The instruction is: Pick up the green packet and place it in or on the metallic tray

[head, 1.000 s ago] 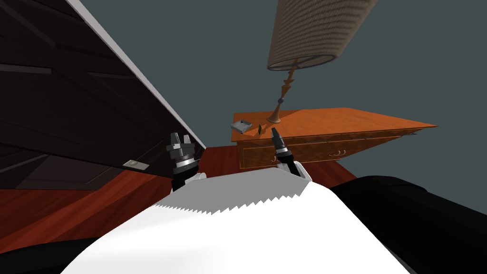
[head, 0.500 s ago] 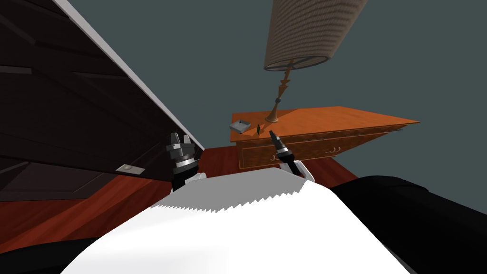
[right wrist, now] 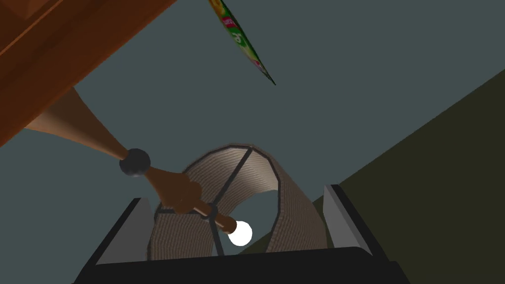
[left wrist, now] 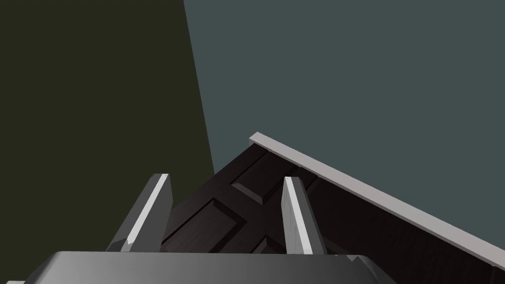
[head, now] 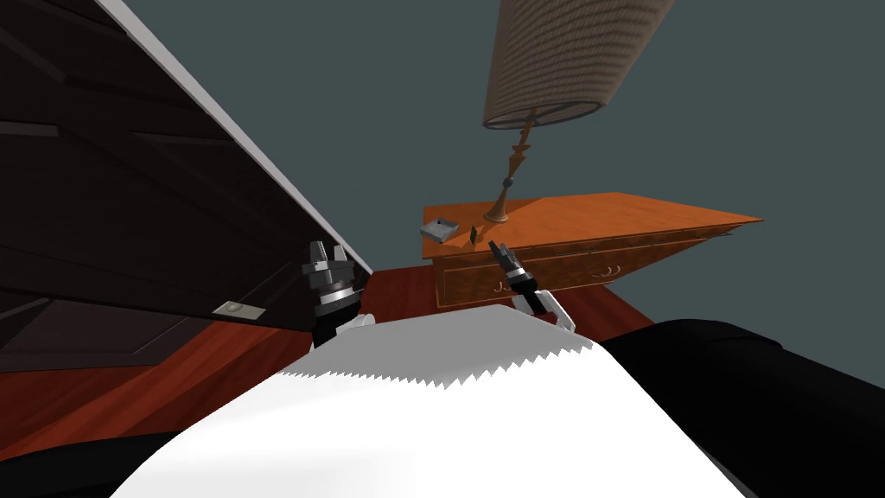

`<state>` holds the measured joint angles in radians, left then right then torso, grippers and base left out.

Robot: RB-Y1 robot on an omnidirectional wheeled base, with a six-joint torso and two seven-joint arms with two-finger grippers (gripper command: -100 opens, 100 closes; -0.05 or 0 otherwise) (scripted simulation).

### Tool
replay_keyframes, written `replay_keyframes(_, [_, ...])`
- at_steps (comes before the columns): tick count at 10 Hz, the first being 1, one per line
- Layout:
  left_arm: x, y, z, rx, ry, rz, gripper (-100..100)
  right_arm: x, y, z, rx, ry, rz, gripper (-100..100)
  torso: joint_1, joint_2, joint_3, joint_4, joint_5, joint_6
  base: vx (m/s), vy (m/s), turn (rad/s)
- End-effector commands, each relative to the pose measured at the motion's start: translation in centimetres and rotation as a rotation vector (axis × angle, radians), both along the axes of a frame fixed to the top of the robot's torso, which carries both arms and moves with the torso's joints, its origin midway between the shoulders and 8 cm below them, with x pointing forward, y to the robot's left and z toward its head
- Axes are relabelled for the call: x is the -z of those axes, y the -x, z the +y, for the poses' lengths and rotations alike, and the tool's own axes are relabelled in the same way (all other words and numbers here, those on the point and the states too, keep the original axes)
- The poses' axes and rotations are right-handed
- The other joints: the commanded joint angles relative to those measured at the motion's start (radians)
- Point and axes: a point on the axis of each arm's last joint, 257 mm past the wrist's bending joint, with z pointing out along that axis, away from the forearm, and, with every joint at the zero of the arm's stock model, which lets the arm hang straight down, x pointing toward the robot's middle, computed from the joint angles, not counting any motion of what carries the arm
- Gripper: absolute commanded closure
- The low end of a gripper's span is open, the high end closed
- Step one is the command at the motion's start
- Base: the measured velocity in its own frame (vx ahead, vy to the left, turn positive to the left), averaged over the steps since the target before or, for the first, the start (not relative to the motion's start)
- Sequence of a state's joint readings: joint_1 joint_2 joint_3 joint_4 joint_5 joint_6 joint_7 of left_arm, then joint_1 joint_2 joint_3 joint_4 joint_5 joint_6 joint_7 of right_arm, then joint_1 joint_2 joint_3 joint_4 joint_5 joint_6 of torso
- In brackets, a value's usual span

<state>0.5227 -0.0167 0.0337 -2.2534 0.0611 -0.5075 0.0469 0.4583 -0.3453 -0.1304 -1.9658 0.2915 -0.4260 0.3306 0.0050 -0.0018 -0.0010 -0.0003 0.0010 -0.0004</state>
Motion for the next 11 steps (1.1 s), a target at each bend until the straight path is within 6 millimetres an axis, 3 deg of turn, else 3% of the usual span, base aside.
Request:
replay_keyframes(1, [0.0,0.0,0.0,0.0,0.0,0.0,0,0.5,-0.7,-1.2,0.039,0.074,0.014,-100,0.0,0.0,0.0,0.0,0.0,0.0,0.026,0.093,0.018])
replay_keyframes(11, [0.0,0.0,0.0,0.0,0.0,0.0,0,3.9,-3.4,-8.8,0.288,0.419,0.106,-100,0.001,0.0,0.0,0.0,0.0,0.0,0.034,0.094,0.051])
